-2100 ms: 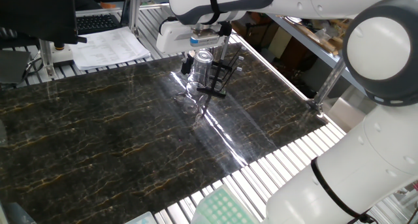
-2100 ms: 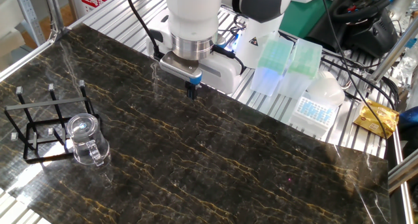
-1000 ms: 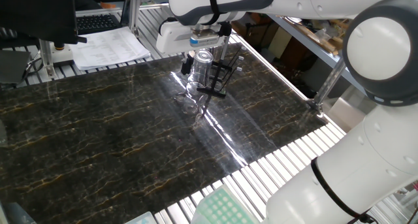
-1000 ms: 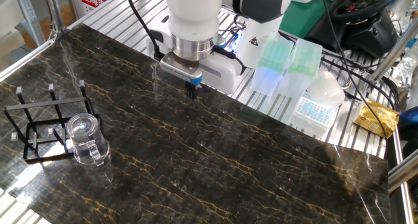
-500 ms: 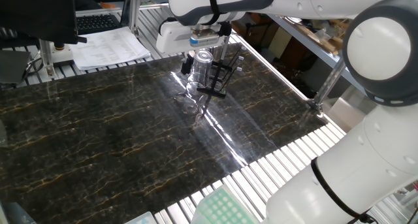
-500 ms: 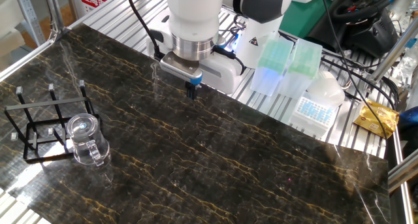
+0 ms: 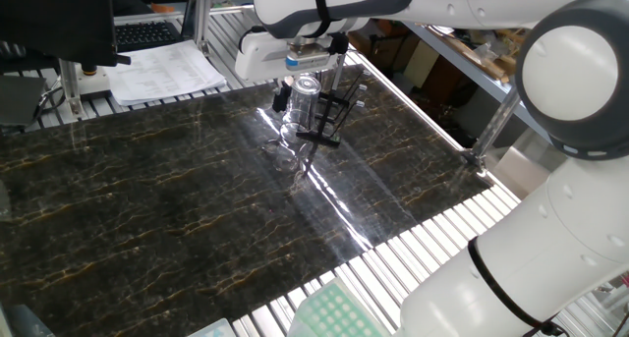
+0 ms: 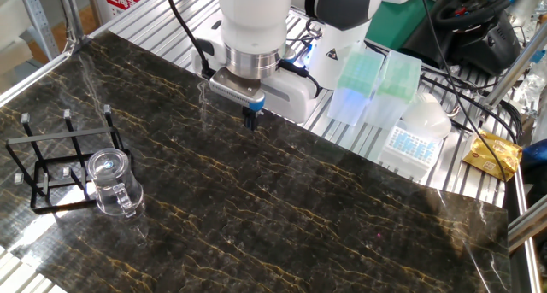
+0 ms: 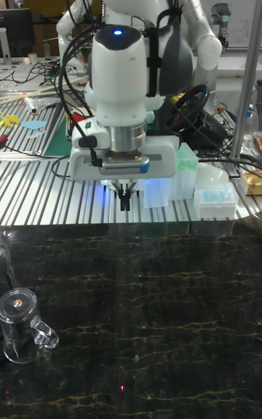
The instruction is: Take the cup off the cup rack
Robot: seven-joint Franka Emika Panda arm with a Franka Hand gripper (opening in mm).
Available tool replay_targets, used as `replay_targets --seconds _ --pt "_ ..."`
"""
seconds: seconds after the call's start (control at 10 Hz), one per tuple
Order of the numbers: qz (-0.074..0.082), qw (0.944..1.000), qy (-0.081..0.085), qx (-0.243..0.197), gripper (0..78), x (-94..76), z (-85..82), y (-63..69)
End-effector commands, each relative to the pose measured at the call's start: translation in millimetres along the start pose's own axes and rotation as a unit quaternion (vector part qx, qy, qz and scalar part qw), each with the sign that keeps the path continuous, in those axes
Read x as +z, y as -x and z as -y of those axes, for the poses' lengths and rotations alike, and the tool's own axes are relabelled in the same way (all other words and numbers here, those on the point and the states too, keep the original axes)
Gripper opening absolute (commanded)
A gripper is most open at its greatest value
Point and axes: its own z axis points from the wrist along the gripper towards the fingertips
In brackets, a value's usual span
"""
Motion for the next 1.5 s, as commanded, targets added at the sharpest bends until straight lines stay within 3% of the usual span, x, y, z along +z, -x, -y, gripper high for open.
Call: replay_targets --seconds 0.1,1.2,1.5 --pt "0.002 1.0000 0.000 -0.001 0.0 0.1 -0.3 0.9" --pt "0.003 1.0000 -0.001 -0.002 0.0 2.7 -0.9 1.6" --pt "0.002 1.0000 -0.009 -0.001 0.0 5.8 -0.4 3.5"
